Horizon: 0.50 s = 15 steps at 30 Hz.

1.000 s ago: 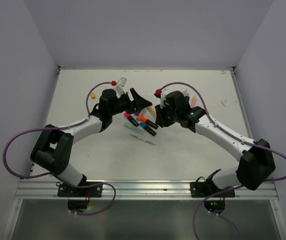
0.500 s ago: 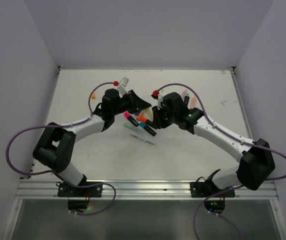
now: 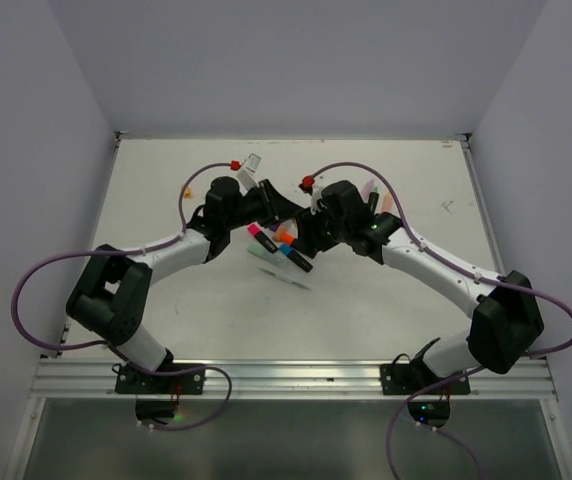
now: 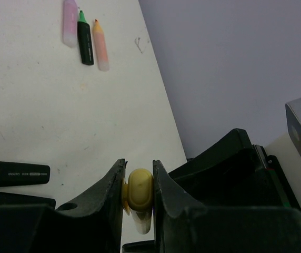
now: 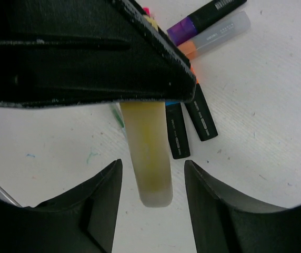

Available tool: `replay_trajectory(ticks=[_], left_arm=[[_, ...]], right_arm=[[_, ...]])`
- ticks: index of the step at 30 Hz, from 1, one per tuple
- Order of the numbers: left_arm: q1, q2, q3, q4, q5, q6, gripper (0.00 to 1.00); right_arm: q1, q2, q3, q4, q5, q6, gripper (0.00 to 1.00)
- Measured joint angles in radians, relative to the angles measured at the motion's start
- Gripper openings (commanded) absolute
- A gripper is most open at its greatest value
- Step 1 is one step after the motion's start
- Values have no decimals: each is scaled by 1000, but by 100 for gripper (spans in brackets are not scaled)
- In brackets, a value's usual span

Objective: Open the pen caps

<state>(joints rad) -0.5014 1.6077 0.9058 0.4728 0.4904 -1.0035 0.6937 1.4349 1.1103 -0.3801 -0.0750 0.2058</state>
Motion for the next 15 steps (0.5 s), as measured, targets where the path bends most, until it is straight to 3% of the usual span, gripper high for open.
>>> replay_trajectory(ticks=[5, 7, 15], left_arm=[[-4, 1, 0, 28, 21, -9, 0], [-5, 1, 0, 37, 26, -8, 0], [25, 58, 44, 50, 72, -27, 0]], right_arm=[[0, 63, 31, 31, -22, 10, 40], [0, 73, 31, 38, -26, 6, 0], [3, 78, 13, 79, -22, 48, 0]])
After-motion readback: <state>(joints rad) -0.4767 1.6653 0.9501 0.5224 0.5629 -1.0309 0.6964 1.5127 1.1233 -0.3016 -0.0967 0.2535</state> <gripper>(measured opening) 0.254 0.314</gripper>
